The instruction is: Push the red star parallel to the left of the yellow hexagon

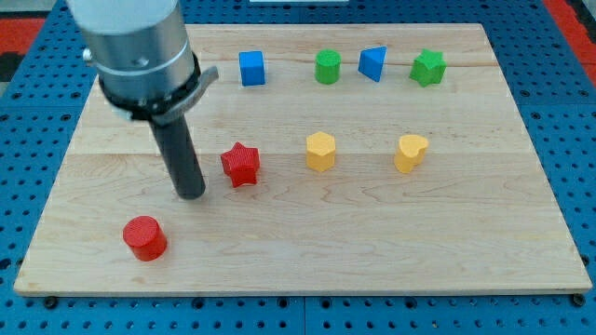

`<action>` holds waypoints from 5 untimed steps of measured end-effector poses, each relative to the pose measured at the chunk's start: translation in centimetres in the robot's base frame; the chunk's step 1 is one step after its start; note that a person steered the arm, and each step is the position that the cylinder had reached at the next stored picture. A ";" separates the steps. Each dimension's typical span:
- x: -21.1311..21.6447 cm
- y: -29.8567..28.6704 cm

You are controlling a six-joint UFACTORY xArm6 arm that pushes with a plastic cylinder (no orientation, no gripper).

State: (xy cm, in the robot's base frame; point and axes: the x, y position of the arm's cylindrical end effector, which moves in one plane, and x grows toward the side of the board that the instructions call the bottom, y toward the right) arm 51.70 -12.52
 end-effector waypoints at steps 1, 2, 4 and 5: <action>0.4 3.1; -0.9 4.6; -4.0 6.0; -3.1 5.8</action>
